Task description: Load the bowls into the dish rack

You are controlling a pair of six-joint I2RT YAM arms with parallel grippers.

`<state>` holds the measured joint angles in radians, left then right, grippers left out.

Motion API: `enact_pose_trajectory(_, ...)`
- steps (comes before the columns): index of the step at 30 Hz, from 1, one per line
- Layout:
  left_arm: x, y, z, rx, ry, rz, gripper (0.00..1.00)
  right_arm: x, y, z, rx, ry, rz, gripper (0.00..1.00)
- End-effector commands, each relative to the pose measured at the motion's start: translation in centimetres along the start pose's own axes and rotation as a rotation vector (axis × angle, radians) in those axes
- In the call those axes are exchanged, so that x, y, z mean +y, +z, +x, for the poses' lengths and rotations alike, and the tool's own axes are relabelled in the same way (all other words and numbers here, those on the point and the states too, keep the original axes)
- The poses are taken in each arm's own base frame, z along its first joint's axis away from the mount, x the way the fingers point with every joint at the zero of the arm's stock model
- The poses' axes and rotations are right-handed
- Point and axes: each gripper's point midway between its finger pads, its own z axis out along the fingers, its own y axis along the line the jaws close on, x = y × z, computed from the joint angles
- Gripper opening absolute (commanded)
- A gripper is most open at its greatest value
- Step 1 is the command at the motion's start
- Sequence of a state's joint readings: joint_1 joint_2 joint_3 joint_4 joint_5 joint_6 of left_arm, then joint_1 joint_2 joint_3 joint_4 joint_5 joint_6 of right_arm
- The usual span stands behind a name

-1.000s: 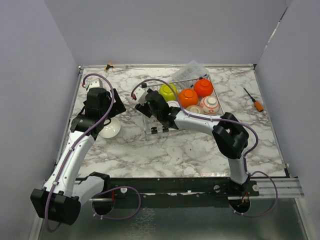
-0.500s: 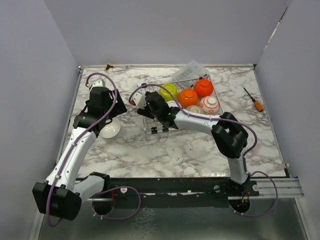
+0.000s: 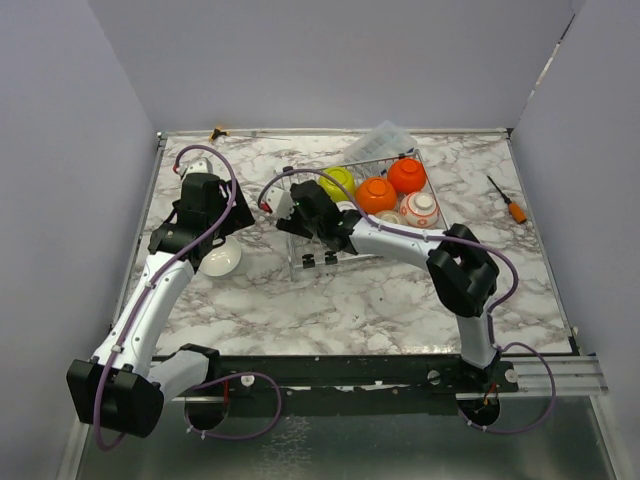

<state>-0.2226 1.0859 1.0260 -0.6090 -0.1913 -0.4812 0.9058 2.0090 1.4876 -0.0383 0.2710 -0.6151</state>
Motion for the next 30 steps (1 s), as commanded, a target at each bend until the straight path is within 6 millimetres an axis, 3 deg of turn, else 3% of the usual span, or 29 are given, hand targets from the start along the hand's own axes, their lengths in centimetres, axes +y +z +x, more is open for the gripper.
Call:
enact_pose_trajectory(1, 0.3, 0.2, 0.4, 0.012, 0.010, -0.003, 0.99, 3.1, -1.5, 2.3, 0.060, -0.080, -0.144, 0.52)
enact_pose_trajectory(10, 0.2, 0.2, 0.8, 0.019, 0.004, 0.002, 0.99, 3.9, -2.4, 3.2, 0.066, -0.110, -0.185, 0.51)
enact_pose_trajectory(14, 0.2, 0.3, 0.9, 0.025, 0.001, 0.004, 0.99, 4.7, -3.0, 2.1, 0.047, -0.044, -0.252, 0.60)
enact_pose_trajectory(20, 0.1, 0.3, 1.0, 0.030, -0.003, 0.011, 0.99, 5.9, -3.6, 2.8, 0.099, -0.008, -0.322, 0.78)
enact_pose_trajectory(30, -0.2, 0.5, 1.1, 0.034, -0.009, 0.022, 0.99, 5.9, -5.6, 1.8, 0.073, 0.050, -0.355, 0.83)
